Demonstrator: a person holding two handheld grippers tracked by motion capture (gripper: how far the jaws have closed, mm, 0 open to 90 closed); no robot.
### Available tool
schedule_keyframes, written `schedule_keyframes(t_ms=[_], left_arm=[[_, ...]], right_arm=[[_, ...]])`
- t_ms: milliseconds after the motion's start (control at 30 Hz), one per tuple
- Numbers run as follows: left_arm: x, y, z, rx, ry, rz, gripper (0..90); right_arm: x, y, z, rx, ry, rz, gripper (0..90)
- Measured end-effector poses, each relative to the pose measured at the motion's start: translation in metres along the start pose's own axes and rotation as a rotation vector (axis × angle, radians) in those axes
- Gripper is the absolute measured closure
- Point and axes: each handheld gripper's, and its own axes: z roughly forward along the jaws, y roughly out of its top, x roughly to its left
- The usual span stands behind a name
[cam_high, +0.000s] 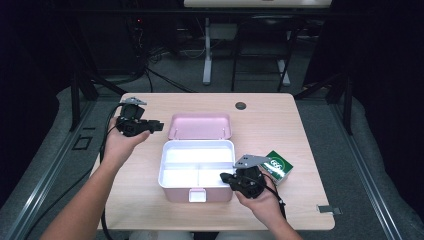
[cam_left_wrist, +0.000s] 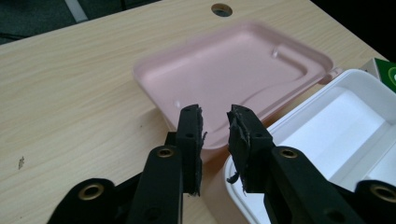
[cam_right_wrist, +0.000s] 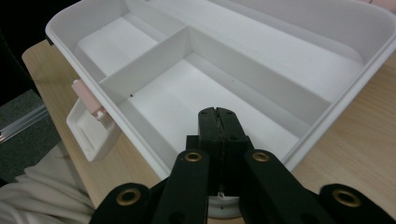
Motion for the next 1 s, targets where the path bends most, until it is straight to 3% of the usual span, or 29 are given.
schedule_keyframes(t_ms=[300,433,767,1000], left_arm=[[0.003,-0.004,0.001,0.023,0.036,0.015,68.0],[0.003,-0.004,-0.003,0.034,0.048,0.041,67.0],[0.000,-0.001,-0.015,0.107,0.079,0.182,66.0],[-0.010,0.000,-0.019,0.136,0.099,0.306,65.1]], right_arm=[[0.000,-0.001,0.000,-0.012,0.004,0.003,90.0],[0.001,-0.001,0.000,-0.013,-0.002,-0.001,90.0],[0.003,0.001,-0.006,-0.045,-0.013,-0.022,82.1],[-0.004,0.004,-0.020,-0.093,-0.014,0.002,77.7]])
